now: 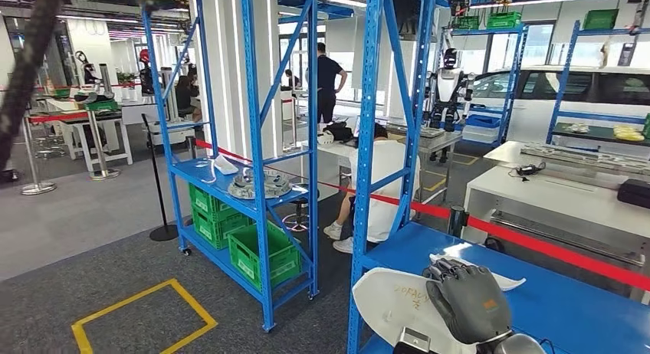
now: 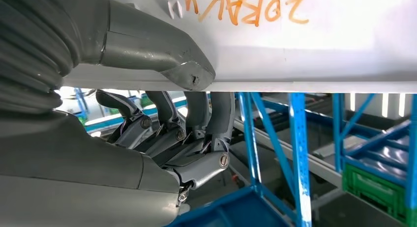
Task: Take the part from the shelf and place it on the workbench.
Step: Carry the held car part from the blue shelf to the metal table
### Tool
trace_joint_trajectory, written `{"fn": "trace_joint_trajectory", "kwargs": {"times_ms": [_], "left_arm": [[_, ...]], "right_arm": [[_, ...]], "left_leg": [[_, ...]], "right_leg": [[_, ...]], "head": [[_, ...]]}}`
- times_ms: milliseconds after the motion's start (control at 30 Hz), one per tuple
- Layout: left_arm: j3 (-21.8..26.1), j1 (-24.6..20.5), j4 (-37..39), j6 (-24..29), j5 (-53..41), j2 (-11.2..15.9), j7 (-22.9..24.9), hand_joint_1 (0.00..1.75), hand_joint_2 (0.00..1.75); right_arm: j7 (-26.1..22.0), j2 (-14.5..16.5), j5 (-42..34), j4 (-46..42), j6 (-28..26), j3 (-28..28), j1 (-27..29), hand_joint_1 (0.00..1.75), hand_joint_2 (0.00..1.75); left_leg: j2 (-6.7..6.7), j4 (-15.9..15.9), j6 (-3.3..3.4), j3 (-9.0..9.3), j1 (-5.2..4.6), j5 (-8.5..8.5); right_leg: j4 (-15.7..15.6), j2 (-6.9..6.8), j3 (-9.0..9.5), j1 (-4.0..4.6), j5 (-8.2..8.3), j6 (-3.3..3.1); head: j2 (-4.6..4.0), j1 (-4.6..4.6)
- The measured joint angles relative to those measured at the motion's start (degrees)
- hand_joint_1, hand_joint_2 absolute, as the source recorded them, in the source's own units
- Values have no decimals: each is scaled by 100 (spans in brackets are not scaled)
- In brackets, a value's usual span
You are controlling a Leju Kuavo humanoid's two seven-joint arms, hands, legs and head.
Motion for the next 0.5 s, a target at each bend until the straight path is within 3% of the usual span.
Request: {"fn": "trace_joint_trajectory", "kwargs": {"times_ms": [67, 133, 200, 267, 333, 367, 400, 500], "left_arm": [[-18, -4, -8, 19, -19, -12, 15, 0, 175], [-25, 5, -14, 23, -29, -13, 17, 0, 175], [-27, 1, -15, 26, -31, -16, 18, 0, 175], [-29, -23, -19, 27, -32, -20, 20, 0, 175], [-30, -35, -18, 27, -33, -30, 21, 0, 175], [-30, -34, -17, 28, -33, -33, 22, 0, 175], [-30, -32, -16, 28, -33, -33, 23, 0, 175], [-32, -47, -34, 29, -33, -26, 24, 0, 175]], "right_arm": [[29, -70, 12, -115, -16, -6, 94, 175, 175], [40, -106, 21, -216, -26, -11, 163, 175, 175], [43, -119, 26, -293, -34, -15, 194, 175, 175], [45, -138, 28, -336, -38, -26, 230, 175, 175], [45, -157, 29, -351, -38, -33, 283, 175, 175], [45, -161, 30, -354, -37, -34, 309, 175, 175], [45, -162, 30, -359, -37, -34, 328, 175, 175], [46, -170, 30, -397, -37, -51, 342, 175, 175]], "left_leg": [[-119, -15, -70, -33, 14, 27], [-190, -47, -152, -65, 23, 58], [62, 109, -194, -156, -6, -40], [418, 723, -215, -441, -23, -369], [524, 1426, -237, -767, -16, -645], [536, 1547, -242, -817, -15, -646], [549, 1443, -240, -752, -15, -550], [807, 287, -174, -119, -47, -108]], "right_leg": [[-271, 78, 114, 16, 28, -13], [-316, -46, 142, 15, 63, -54], [-371, -166, 184, -7, 103, -126], [-392, -291, 197, -1, 115, -171], [-390, -429, 196, 12, 109, -186], [-389, -495, 195, 15, 105, -188], [-387, -559, 197, 18, 101, -187], [-371, -744, 216, 41, 71, -147]], "head": [[0, -2], [0, -1], [0, -11], [0, -25], [0, -30], [0, -31], [0, -32], [0, -36]]}}
